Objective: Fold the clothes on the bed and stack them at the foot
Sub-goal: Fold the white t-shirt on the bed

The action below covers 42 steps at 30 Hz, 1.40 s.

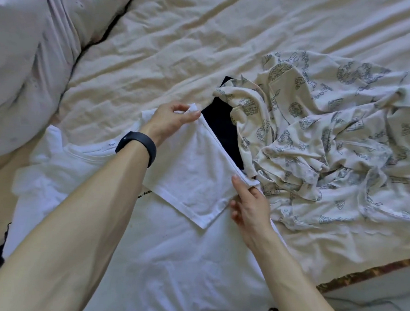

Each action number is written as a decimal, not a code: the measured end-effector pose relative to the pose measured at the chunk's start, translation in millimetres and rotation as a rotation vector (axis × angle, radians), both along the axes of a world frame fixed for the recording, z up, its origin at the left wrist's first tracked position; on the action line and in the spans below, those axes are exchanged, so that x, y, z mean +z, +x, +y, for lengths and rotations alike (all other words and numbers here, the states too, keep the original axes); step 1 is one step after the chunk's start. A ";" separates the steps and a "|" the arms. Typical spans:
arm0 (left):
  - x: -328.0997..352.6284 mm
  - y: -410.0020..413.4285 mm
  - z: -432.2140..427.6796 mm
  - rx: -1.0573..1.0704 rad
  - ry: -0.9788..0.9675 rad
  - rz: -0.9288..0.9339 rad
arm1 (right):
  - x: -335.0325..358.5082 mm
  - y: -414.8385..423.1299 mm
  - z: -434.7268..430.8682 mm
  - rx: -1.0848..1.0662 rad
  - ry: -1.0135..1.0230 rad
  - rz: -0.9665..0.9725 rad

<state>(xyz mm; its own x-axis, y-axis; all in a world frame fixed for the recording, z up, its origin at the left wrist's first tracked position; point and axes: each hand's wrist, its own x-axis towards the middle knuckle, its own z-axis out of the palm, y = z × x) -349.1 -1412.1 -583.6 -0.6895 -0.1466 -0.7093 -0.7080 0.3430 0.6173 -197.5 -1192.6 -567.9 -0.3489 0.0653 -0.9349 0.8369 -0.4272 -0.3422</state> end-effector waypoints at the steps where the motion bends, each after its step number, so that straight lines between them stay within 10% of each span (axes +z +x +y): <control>1: -1.8 -0.2 -1.3 0.016 0.008 0.000 | -2.3 -0.6 0.4 -0.018 0.027 -0.003; 9: -9.2 -4.8 16.3 0.055 -0.005 0.114 | -9.8 -1.4 2.6 -0.153 0.039 0.054; 19: 17.5 163.1 70.9 -0.294 -0.740 0.275 | 58.2 -9.6 22.2 1.395 0.377 0.133; 26: -8.0 231.0 89.5 -0.304 -0.854 0.067 | 28.4 -51.6 -57.1 1.398 0.850 1.197; 30: -17.9 230.7 88.3 -0.323 -0.880 0.048 | -31.0 -94.4 -60.1 2.043 1.094 1.138; 34: -24.0 232.0 85.7 -0.349 -0.865 0.035 | -51.7 -113.2 -57.7 1.883 1.258 0.986; 37: -25.2 232.2 84.2 -0.368 -0.844 0.011 | -44.1 -79.3 -69.3 1.684 1.246 1.214; 39: -25.9 234.8 81.2 -0.373 -0.821 0.045 | -43.1 -58.7 -55.0 1.780 1.108 1.430; 42: -25.7 247.1 66.3 -0.465 -0.800 0.144 | -44.3 -53.8 -26.3 1.979 1.033 1.202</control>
<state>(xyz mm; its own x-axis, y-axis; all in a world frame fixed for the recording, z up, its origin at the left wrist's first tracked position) -102.0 -1345.8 -609.4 -0.8747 -0.2416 -0.4201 -0.3279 0.9334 0.1460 -251.3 -1218.9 -612.2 -0.6188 -0.7182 -0.3182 -0.6859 0.6915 -0.2268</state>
